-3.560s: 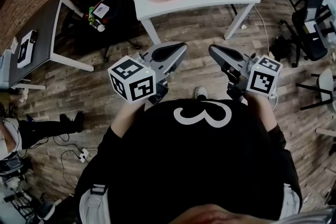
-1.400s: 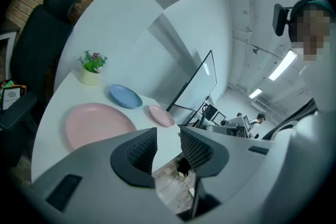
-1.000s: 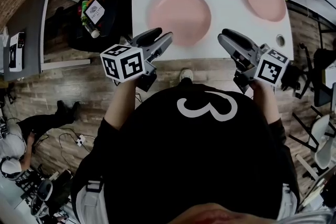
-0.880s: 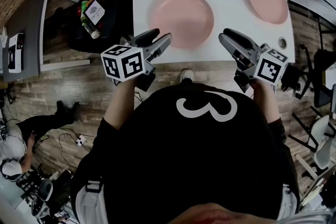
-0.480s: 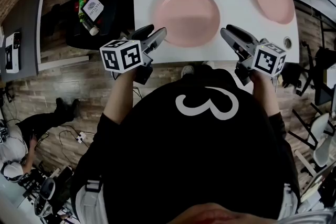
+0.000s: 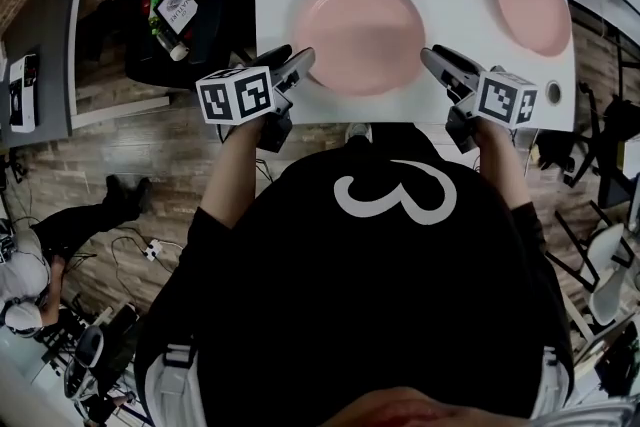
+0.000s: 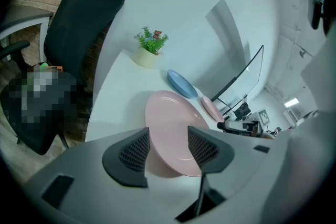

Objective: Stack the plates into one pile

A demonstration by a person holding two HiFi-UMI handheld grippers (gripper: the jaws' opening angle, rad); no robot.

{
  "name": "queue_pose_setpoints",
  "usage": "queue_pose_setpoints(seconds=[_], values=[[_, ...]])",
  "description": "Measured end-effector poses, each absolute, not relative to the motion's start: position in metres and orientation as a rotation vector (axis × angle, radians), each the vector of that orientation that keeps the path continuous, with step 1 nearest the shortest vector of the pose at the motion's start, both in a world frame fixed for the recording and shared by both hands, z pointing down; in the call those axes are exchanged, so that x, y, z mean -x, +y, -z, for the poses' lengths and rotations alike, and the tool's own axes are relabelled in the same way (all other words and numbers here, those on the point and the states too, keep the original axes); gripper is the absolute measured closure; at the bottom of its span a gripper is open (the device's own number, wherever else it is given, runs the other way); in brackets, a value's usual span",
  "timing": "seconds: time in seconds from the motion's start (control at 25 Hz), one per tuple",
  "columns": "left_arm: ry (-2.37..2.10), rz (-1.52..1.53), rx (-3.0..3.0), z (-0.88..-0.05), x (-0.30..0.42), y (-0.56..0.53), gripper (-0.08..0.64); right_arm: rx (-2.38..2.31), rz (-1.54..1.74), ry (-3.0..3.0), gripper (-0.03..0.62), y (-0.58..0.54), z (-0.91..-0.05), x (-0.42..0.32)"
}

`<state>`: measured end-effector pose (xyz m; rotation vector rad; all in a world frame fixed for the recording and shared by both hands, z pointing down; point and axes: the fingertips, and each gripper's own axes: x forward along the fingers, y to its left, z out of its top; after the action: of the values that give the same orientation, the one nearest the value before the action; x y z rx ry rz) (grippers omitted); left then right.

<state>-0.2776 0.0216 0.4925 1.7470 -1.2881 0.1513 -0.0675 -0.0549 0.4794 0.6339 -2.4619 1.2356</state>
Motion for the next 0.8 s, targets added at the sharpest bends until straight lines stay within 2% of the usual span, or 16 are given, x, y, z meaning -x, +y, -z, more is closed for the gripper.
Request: queue_pose_setpoints(seconds=[0.56,0.8], values=[[-1.327,-0.2,-1.631,-0.524,0.292,0.011,0.344,-0.678,-1.258,-2.286,0.433,-0.071,-0.533,0.078],[-1.349,-0.185,-1.587,-0.529,0.294,0.012,0.379,-0.649,-1.281,-2.276,0.436,-0.069,-0.536,0.08]])
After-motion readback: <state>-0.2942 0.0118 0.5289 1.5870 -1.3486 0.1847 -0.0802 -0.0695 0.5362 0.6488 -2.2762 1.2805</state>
